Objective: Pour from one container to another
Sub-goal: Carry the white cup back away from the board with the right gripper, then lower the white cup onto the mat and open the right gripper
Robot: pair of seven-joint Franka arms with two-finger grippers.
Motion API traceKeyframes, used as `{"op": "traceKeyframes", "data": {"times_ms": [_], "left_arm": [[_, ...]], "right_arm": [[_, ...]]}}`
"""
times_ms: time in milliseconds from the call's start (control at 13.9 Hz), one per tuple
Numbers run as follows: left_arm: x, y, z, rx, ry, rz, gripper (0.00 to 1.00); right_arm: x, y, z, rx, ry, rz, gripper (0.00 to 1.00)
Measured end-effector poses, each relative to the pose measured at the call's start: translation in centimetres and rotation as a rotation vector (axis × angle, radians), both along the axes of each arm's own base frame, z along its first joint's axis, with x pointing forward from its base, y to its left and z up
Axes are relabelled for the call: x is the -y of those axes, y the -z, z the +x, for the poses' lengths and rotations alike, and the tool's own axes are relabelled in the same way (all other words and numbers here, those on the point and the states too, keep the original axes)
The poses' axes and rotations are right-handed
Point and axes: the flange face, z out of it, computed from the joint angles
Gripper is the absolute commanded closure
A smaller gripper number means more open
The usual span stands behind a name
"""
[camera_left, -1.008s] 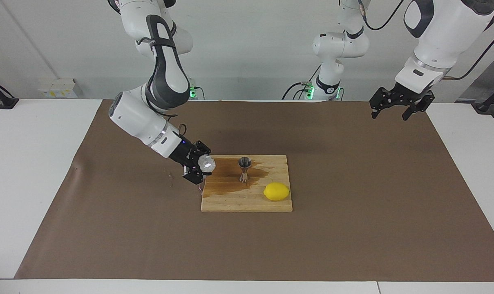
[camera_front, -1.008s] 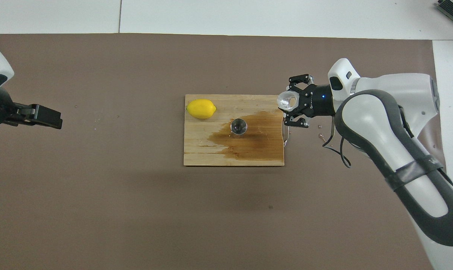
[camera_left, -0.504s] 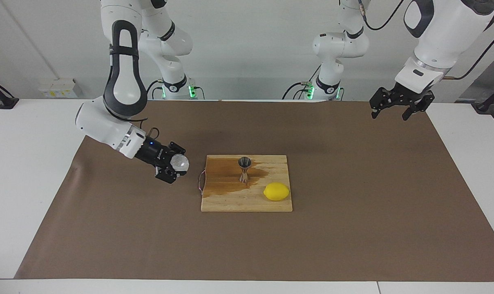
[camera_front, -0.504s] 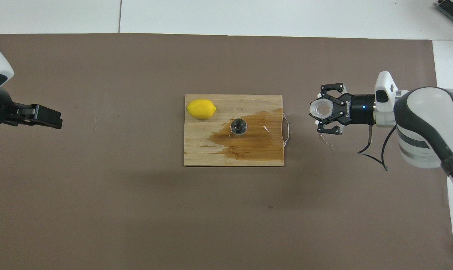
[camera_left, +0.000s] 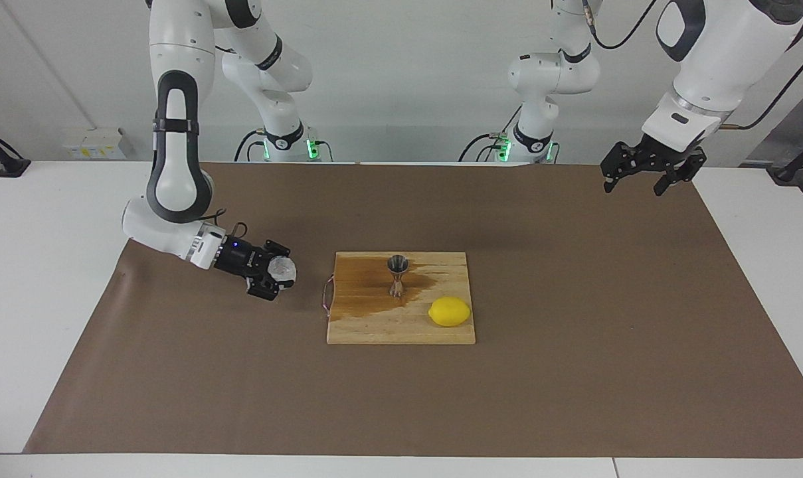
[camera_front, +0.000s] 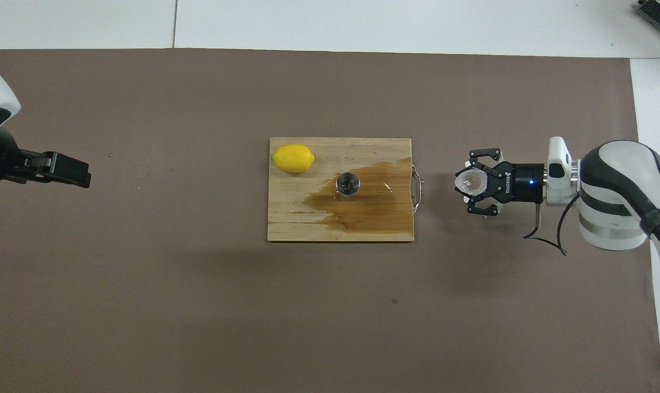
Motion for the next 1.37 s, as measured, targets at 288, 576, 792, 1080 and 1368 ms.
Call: {"op": "traceKeyframes", "data": {"times_ms": [288, 576, 792, 1080, 1368], "left_arm": [[0.0, 0.0, 0.0, 0.0, 0.0, 0.0, 0.0], [0.0, 0.0, 0.0, 0.0, 0.0, 0.0, 0.0], [0.0, 0.0, 0.0, 0.0, 0.0, 0.0, 0.0], [0.0, 0.0, 0.0, 0.0, 0.0, 0.0, 0.0], [0.0, 0.0, 0.0, 0.0, 0.0, 0.0, 0.0]], "right_arm": [[2.4, 2.7, -0.6, 0.009, -0.004, 0.016, 1.0], [3.0, 4.2, -2.1, -0.019, -0.001, 0.03, 1.0], [2.6, 4.7, -2.5, -0.032, 0.016, 0.059, 1.0], [2.3, 5.7, -3.5, -0.06, 0.038, 0.076, 1.0], [2.5, 6.0, -3.7, -0.062, 0.051, 0.059, 0.31]]}}
